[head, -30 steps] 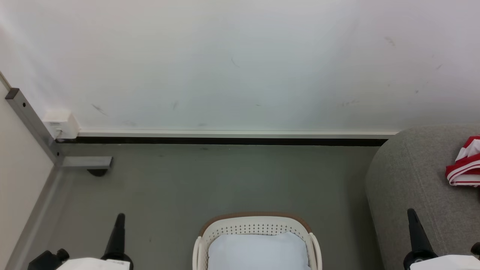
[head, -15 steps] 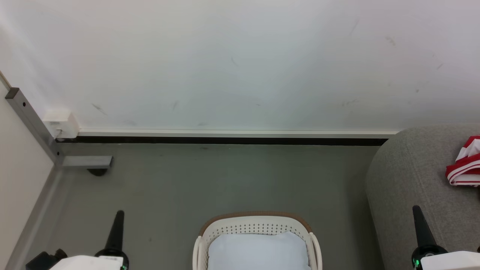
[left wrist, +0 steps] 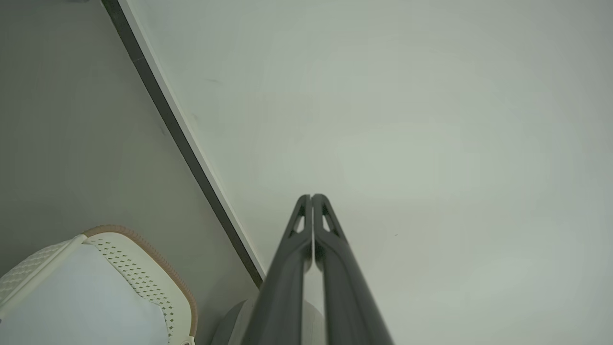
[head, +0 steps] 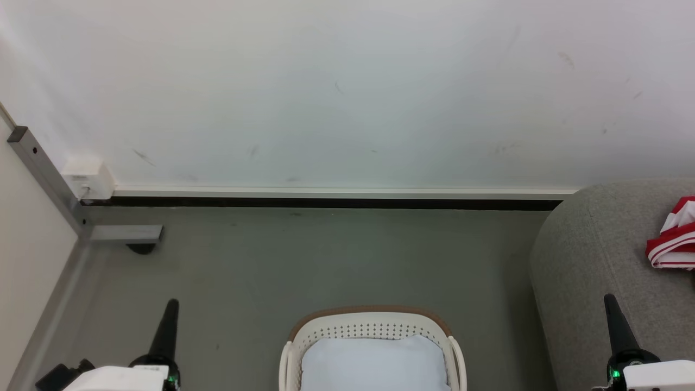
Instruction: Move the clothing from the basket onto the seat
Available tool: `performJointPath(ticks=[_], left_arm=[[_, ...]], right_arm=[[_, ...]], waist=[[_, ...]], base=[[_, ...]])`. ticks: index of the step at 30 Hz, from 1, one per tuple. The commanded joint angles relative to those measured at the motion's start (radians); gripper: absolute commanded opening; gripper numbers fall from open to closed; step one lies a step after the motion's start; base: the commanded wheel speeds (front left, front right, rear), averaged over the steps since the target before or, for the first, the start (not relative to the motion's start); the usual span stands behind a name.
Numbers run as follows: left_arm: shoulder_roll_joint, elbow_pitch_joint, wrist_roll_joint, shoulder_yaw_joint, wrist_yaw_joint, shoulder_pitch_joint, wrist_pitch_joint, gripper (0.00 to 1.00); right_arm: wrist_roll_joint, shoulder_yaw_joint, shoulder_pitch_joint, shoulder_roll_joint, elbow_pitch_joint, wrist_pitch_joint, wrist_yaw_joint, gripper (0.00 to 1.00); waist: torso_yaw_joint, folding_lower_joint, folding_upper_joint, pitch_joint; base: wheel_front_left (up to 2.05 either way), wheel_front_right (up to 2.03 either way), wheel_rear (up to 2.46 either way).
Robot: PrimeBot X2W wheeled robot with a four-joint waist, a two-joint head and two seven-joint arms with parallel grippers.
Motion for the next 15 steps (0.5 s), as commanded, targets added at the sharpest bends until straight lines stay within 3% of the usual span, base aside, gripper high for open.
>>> performJointPath(ticks=[1,15], left_arm=[[0.002,-0.007,-0.023,0.006,-0.002,-0.018,0.008,0.0],[-0.002,-0.009,-0.126,0.019,-0.002,-0.025,0.038,0.0]], right_arm=[[0.028,-0.006,-0.018,-0.006,-0.009,0.005,-0.001,0.0],[0.129,-0.026,-0.024,-0.009,-0.01,0.031,-0.002,0.0]], waist=[[0.0,-0.0001,0.0,0.0],[0.0,-0.0001,0.0,0.002]], base=[[0.0,0.0,0.0],[0.0,0.0,0.0]])
